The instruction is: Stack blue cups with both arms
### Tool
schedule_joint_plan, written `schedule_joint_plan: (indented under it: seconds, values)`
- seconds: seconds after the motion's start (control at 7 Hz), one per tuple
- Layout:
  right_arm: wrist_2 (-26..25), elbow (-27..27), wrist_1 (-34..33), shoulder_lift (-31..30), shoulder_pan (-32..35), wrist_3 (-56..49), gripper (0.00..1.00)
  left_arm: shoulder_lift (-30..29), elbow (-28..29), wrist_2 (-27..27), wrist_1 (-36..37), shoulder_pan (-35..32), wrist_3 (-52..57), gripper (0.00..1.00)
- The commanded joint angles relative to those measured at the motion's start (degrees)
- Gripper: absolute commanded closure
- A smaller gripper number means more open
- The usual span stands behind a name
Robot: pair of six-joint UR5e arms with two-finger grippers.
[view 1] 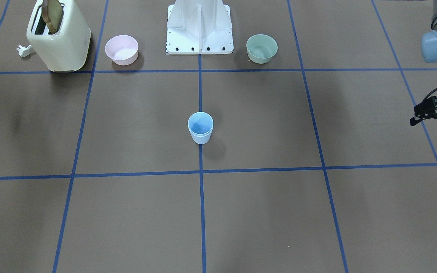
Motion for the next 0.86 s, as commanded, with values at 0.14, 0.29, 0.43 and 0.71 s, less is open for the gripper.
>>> schedule_joint_plan:
  seconds: [0.14, 0.29, 0.43, 0.71]
  values:
    - [4.1, 3.9, 0.2, -13.5, 8.5, -7.8, 0.00, 4.2, 0.7, 0.3, 10.5, -7.6, 15.7, 0.01]
    - [3.9, 4.8, 0.2, -15.4, 9.8, -8.1, 0.00, 5.3, 0.6, 0.4, 10.2, -8.0, 16.1, 0.01]
    - [3.3, 4.8, 0.1, -16.4, 10.0, -8.2, 0.00, 5.9, 0.6, 0.4, 10.2, -8.1, 16.1, 0.01]
    - [3.2, 4.8, 0.2, -16.7, 10.1, -8.2, 0.00, 6.0, 0.6, 0.5, 10.1, -8.1, 16.0, 0.01]
